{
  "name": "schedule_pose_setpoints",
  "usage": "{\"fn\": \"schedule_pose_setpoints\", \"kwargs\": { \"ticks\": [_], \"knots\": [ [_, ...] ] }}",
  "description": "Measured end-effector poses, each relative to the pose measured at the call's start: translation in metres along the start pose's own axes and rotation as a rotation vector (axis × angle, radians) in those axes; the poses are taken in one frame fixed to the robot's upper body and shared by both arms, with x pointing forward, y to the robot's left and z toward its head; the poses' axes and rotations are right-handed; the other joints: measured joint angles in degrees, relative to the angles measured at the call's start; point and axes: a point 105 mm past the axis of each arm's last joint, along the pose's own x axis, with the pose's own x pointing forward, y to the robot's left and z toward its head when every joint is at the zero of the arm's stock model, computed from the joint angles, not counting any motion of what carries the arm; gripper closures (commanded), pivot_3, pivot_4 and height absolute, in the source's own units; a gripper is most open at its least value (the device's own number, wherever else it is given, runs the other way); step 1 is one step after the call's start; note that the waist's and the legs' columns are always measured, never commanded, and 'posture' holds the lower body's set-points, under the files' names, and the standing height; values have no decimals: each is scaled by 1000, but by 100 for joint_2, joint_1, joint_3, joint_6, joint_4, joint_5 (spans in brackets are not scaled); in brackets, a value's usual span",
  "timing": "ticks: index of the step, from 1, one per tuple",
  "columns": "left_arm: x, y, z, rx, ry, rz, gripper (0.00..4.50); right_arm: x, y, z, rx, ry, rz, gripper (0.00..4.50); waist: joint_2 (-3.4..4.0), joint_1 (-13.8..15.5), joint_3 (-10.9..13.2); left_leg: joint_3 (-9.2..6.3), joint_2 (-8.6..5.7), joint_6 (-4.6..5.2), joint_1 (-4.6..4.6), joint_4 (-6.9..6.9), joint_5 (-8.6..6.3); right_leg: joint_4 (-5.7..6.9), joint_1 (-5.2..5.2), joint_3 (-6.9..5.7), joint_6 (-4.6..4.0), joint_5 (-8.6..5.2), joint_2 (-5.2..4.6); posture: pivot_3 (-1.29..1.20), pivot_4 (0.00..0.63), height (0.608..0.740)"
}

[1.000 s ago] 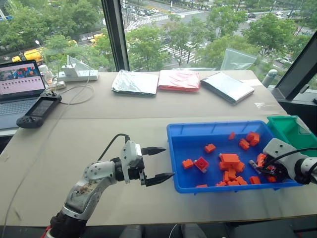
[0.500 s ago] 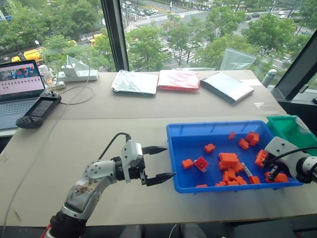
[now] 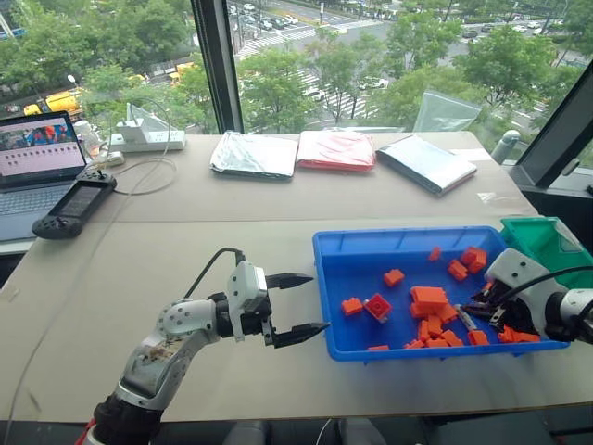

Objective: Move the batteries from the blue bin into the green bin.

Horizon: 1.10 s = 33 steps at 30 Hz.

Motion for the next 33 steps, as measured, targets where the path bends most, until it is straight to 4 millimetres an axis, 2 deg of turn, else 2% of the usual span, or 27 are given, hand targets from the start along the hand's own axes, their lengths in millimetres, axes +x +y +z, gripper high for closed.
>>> {"fn": "schedule_pose_setpoints", "kwargs": {
  "ticks": [6, 10, 18, 19, 20, 30, 33],
  "knots": [
    [1, 2, 1, -1, -2, 12, 0, 8, 4, -14, 22, 54, 7, 37, 0, -4, 0, 2, -1, 0, 1, 0, 0, 0, -1, 1, 0, 0, -1, 0, 150, 740],
    [1, 2, 1, -1, -1, 14, 0, 15, -2, -20, 40, 72, -6, 37, -1, -13, 0, 3, 0, 0, 3, -1, 0, 0, 0, 0, 0, 0, 2, 0, 150, 740],
    [1, 1, 0, -9, 8, 15, 0, 26, -11, -20, 47, 65, 4, 37, -38, -20, -7, 1, 2, 0, 14, 1, 0, -1, 12, -1, -1, 1, 5, 0, 150, 740],
    [1, 1, 0, -9, 8, 14, 0, 27, -12, -20, 48, 67, 7, 546, -41, -20, -9, 1, 2, 0, 16, 1, 0, -1, 14, -1, -1, 1, 5, 0, 150, 740],
    [1, 1, 0, -9, 8, 14, 0, 28, -12, -22, 46, 77, 8, 661, -43, -19, -9, 1, 3, 0, 17, 1, 0, -1, 14, -1, -1, 1, 4, 0, 150, 740],
    [1, 1, 0, -10, 8, 16, 0, 36, -6, -24, 23, 86, 57, 4124, -42, -14, -11, -1, 3, 0, 17, 1, 0, 0, 14, -1, -1, 1, 3, 0, 150, 740],
    [1, 1, 0, -9, 7, 16, 0, 36, -7, -23, 27, 85, 59, 4235, -43, -14, -11, -1, 3, 0, 17, 1, 0, 0, 14, -1, -1, 1, 2, 0, 150, 740]
  ]
}}
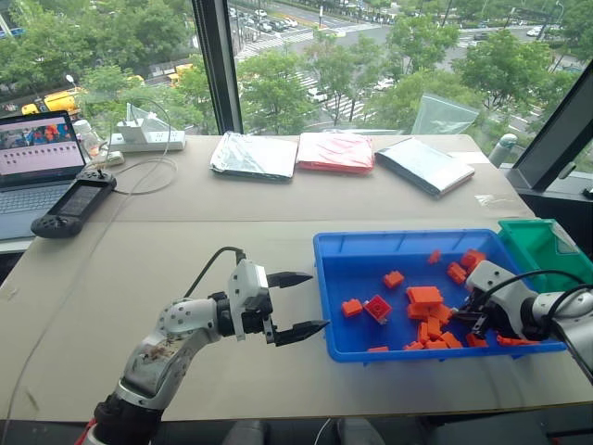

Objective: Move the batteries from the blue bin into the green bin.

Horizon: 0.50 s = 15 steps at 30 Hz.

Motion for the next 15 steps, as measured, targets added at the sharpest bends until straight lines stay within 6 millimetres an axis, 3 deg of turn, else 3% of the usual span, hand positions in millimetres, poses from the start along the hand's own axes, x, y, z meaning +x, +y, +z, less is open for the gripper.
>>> {"fn": "schedule_pose_setpoints", "kwargs": {
  "ticks": [9, 15],
  "knots": [
    [0, 0, 0, 1, -3, 0, 0, -3, -7, 1, 20, -5, -40, 4235, 3, 0, 1, -1, -1, 0, -5, -1, 0, 2, -7, 2, 0, 0, -2, 0, 150, 740],
    [0, 0, 0, 1, -2, -3, 0, -33, -45, 28, 78, -92, -245, 4235, 24, -12, 8, -1, -3, 0, -9, -4, 0, 4, -16, 7, 0, 0, 0, 0, 150, 740]
  ]
}}
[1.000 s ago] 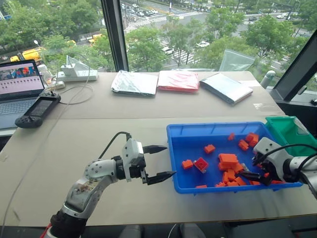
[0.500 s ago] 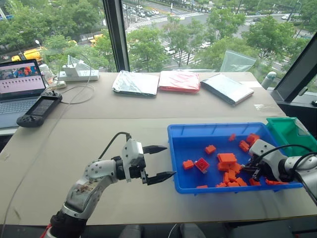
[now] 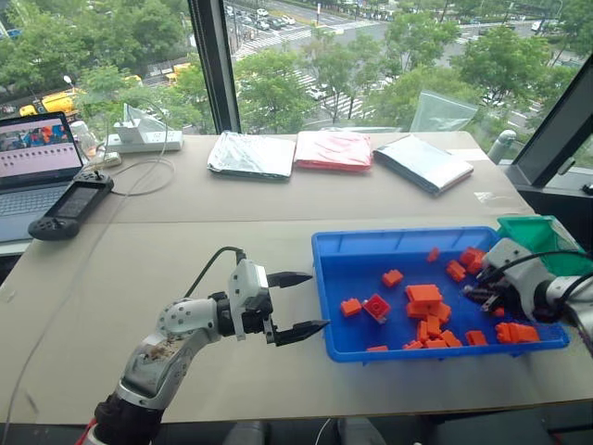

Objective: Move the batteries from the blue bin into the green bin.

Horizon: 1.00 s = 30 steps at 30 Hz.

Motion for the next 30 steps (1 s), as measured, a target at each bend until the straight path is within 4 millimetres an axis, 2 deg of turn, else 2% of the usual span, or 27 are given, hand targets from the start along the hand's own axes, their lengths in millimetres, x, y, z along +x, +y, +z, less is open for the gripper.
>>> {"fn": "schedule_pose_setpoints", "kwargs": {
  "ticks": [3, 4, 5, 9, 14, 16, 18, 21, 22, 24, 26, 28, 30],
  "knots": [
    [0, 1, 0, -1, -1, 1, 0, -13, -32, 22, 29, -80, -183, 4235, 0, 5, 0, 3, 0, 0, -1, 0, 0, -2, 1, -2, 0, 0, 0, 0, 150, 740],
    [0, 1, 0, -2, -2, 1, 0, -15, -39, 25, 43, -97, -226, 4235, 0, 5, 0, 4, -1, 0, -3, 0, 0, -3, 1, -2, 0, 0, 0, 0, 150, 740],
    [1, 1, 0, -1, -3, -1, 0, -19, -54, 26, 57, -107, -322, 4235, 1, 5, 0, 6, -2, 0, -5, 0, 0, -2, -2, -1, 0, 0, -4, 0, 150, 740],
    [1, 1, 0, -2, -2, -2, 0, -35, -94, 16, 107, -71, -585, 4235, 2, 36, -1, 11, -7, 0, -20, -1, 0, -3, -15, -4, 0, 0, -7, 0, 150, 740],
    [2, 1, 1, 2, -6, -4, 0, -45, -118, -7, 147, 21, -776, 4235, 8, 11, -3, 15, -10, 0, -22, -4, 0, -1, -21, 0, 0, 0, -7, 0, 150, 740],
    [3, 1, 2, 3, -7, -6, 0, -42, -118, -7, 157, 16, -784, 3225, 10, -11, -3, 15, -8, 0, -20, -4, 0, 0, -21, 4, -1, 1, -3, 0, 150, 740],
    [3, 1, 2, 4, -8, -7, 0, -42, -118, -7, 161, 12, -786, 2683, 16, -28, -4, 15, -8, 0, -18, -4, 0, 2, -21, 6, -1, 1, -2, 0, 150, 740],
    [3, 1, 2, 4, -8, -7, 0, -42, -119, -2, 162, -9, -788, 1576, 23, -21, -3, 16, -9, 0, -18, -3, 0, 2, -21, 8, -1, 1, -2, 0, 150, 740],
    [3, 1, 2, 4, -8, -7, 0, -43, -119, -1, 161, -13, -790, 1367, 23, -17, -2, 16, -9, 0, -19, -3, 0, 2, -21, 8, -1, 1, -3, 0, 150, 740],
    [3, 1, 2, 3, -8, -7, 0, -44, -119, 2, 153, -25, -794, 590, 24, -10, -2, 16, -9, 0, -20, -3, 0, 1, -21, 8, -1, 1, -4, 0, 150, 740],
    [3, 1, 2, 3, -7, -7, 0, -45, -117, 10, 151, -59, -788, 14, 24, -12, -2, 16, -9, 0, -19, -3, 0, 1, -21, 8, -1, 1, -2, 0, 150, 740],
    [3, 1, 2, 3, -7, -7, 0, -41, -108, 23, 163, -135, -725, 14, 24, -26, -2, 13, -5, 1, -18, -4, 0, 1, -20, 8, -1, 1, 1, 0, 150, 740],
    [3, 1, 2, 3, -7, -7, 0, -32, -85, 42, 208, -238, -571, 14, 24, -40, -2, 7, 0, 1, -17, -4, 0, 2, -20, 8, -1, 1, 4, 0, 150, 740]
  ]
}}
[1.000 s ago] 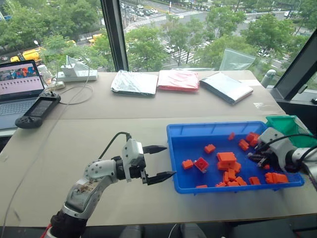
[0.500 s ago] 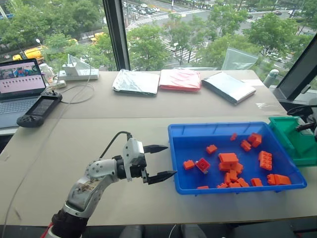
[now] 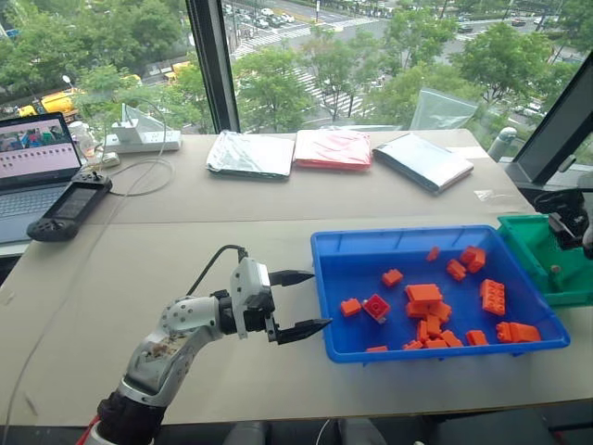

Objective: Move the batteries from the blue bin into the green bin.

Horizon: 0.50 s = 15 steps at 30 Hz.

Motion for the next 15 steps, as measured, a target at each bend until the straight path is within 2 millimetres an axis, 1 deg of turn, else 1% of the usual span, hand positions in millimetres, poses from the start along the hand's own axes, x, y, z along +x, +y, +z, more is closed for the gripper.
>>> {"fn": "schedule_pose_setpoints", "kwargs": {
  "ticks": [1, 2, 3, 6, 7, 8, 9, 10, 12, 15],
  "knots": [
    [0, 0, 0, 0, 0, 0, 0, -2, 13, 5, 28, -22, 71, 14, 0, 1, 0, -2, 0, 0, -1, 0, 0, 0, 0, 0, 0, 0, 0, 0, 150, 740],
    [0, 0, 0, 0, -1, -1, 0, -5, 22, 7, 47, -32, 122, 14, 2, 14, 1, -4, 1, 0, -2, 0, 0, 0, 0, -1, 0, 0, -2, 0, 150, 740],
    [0, 0, 0, -1, 0, -1, 0, -11, 36, 9, 61, -37, 208, 14, 2, 27, 1, -5, 2, 1, -2, 0, 0, -1, 0, -1, 0, 0, -3, 0, 150, 740],
    [0, 0, -1, -4, 4, -2, 0, -41, 85, -5, 30, 13, 490, 14, 1, 116, 1, -10, 1, 6, -12, 4, -4, -11, 7, -18, 1, -1, -6, 0, 150, 740],
    [0, 0, -1, -4, 3, -3, 0, -45, 90, -8, 32, 25, 525, 14, 1, 120, 1, -12, -2, 6, -15, 4, -3, -11, 4, -15, 2, -1, -12, 0, 150, 740],
    [0, -1, -1, -4, 2, -5, 0, -53, 99, -15, 13, 41, 572, 14, 2, 140, 1, -13, -7, 6, -14, 4, -3, -10, 4, -13, 5, -2, -16, 0, 150, 740],
    [0, 0, -1, -4, 4, -5, 0, -66, 111, -26, -19, 75, 647, 14, 1, 159, 1, -12, -7, 6, -12, 4, -4, -11, 7, -17, 7, -3, -15, 0, 150, 740],
    [0, -1, -1, -4, 5, -6, 0, -73, 121, -32, -34, 91, 697, 14, 1, 156, 2, -11, -5, 6, -12, 5, -4, -13, 6, -16, 7, -3, -13, 0, 150, 740],
    [0, -1, -1, -4, 4, -10, 0, -75, 126, -36, -43, 104, 719, 14, 1, 131, 2, -7, -6, 5, -5, 11, -3, -7, 7, -6, 9, -1, -16, 0, 150, 740],
    [0, -2, -1, -5, 4, -16, 0, -73, 126, -36, -48, 110, 704, 14, -1, 80, 2, -4, -4, 4, 9, 11, -2, -8, 20, -5, 7, -2, -1, 0, 150, 740]
  ]
}}
